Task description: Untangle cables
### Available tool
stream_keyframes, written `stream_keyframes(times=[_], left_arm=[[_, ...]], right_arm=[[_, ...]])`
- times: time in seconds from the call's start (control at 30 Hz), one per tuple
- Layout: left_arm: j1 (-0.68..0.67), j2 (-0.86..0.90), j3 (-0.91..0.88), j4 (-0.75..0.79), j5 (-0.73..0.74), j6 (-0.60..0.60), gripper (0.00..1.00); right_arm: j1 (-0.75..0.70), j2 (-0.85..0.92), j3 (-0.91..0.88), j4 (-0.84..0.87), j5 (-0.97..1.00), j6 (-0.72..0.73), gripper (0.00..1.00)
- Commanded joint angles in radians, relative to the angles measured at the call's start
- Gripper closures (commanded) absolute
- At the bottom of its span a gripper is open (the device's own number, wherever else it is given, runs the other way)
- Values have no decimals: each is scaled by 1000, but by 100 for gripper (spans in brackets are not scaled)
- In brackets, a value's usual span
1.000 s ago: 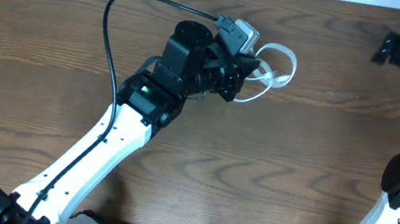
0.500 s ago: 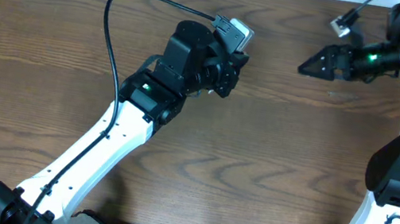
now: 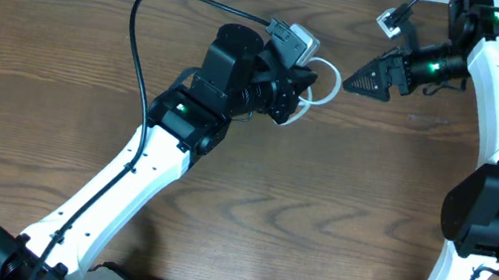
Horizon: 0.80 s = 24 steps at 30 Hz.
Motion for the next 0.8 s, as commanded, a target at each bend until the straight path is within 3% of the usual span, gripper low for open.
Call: stream_keyframes(times=[0.0, 0.13, 0.33, 0.57, 0.63, 0.67, 0.7, 0.73, 0.77], left_arm=[[4, -3, 6, 12, 55, -21, 85], [3, -7, 6, 23, 65, -32, 86], [3, -8, 6, 33, 67, -52, 85], [3, -8, 6, 33, 89, -59, 85], [3, -8, 6, 34, 90, -67, 85], [3, -8, 6, 33, 92, -69, 85], [3, -8, 6, 33, 96, -69, 85], [3, -8, 6, 33, 104, -69, 86], [3, -8, 6, 33, 107, -69, 85]], right_arm=[[14, 0, -25, 17, -29, -21, 6], [25, 0, -88, 55, -56, -18, 12], [31, 0, -214, 185, -187, -18, 14], [47, 1, -241, 244, -256, -18, 15], [58, 1, -241, 266, -256, -17, 28], [64, 1, -241, 276, -256, -17, 41], [72, 1, -241, 295, -255, -12, 88], [77, 1, -241, 312, -248, 3, 99], [80, 1, -241, 335, -223, 36, 99]])
